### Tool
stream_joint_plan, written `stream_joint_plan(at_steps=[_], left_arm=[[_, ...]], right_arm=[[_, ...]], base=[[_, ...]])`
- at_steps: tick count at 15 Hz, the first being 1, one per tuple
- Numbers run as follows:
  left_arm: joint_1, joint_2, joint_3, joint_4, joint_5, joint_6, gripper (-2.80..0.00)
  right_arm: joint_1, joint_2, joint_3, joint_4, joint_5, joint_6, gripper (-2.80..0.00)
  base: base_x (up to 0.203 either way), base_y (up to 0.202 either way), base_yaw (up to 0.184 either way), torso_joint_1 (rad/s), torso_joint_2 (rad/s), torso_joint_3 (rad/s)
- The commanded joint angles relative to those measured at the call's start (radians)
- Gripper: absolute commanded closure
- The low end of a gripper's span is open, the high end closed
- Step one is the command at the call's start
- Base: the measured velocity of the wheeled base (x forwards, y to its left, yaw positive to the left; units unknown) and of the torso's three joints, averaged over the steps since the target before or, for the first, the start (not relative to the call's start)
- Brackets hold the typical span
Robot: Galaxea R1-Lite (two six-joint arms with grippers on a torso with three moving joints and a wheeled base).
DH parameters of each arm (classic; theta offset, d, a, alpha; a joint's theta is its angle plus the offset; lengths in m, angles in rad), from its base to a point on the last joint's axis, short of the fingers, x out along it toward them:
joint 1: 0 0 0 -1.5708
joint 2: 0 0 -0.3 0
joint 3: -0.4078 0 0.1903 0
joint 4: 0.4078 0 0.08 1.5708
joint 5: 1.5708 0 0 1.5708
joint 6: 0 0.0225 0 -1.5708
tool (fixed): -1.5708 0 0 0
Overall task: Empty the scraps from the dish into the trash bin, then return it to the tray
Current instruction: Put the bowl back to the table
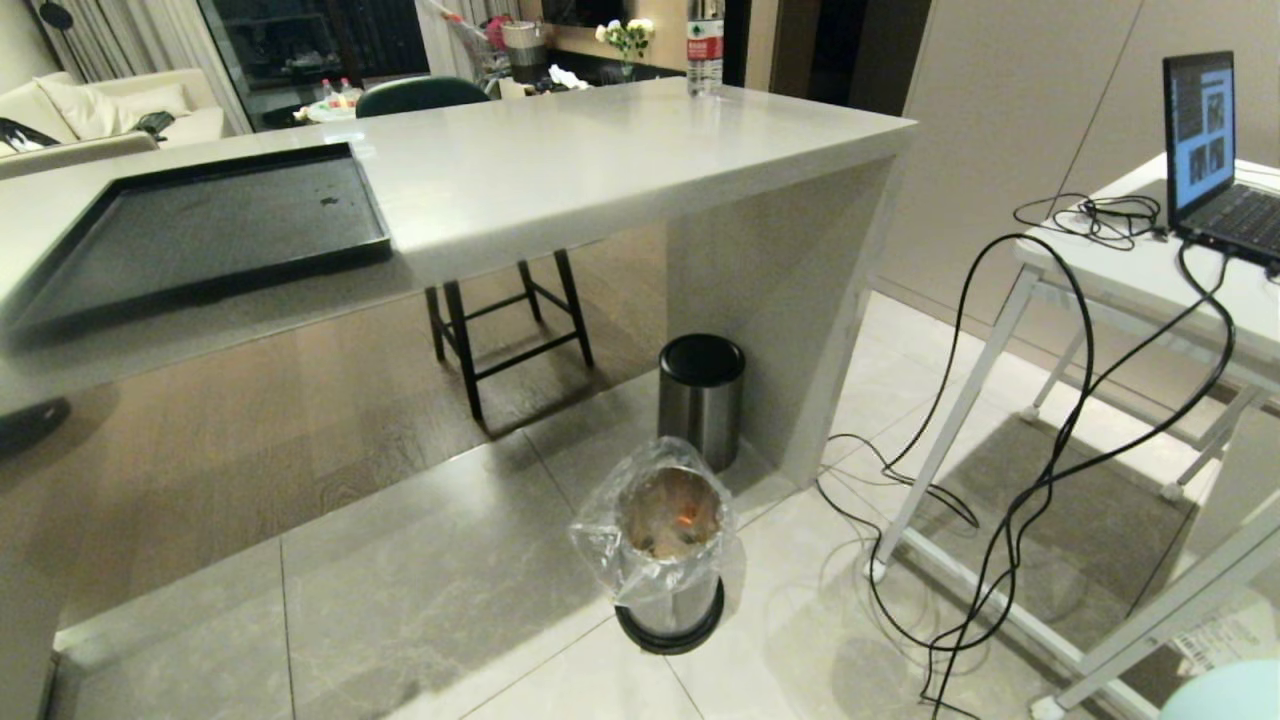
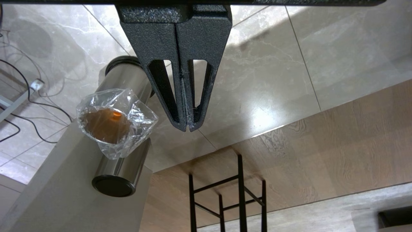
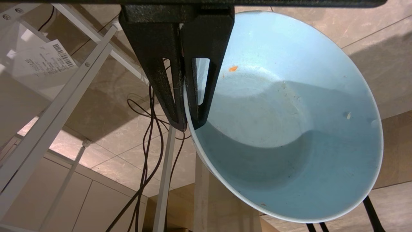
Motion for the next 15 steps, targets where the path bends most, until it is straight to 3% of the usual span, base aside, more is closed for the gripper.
stream_joint_plan(at_steps=[1,15], left_arm=[[0.000,0.001,0.000,0.000,0.000,0.000,0.00],[0.000,0.001,0.000,0.000,0.000,0.000,0.00]], right_arm=[[0.001,0.001,0.000,-0.001,0.000,0.000,0.00],[0.001,0.001,0.000,-0.001,0.000,0.001,0.00]], base=[[0.000,0.000,0.000,0.000,0.00,0.000],[0.000,0.000,0.000,0.000,0.00,0.000]])
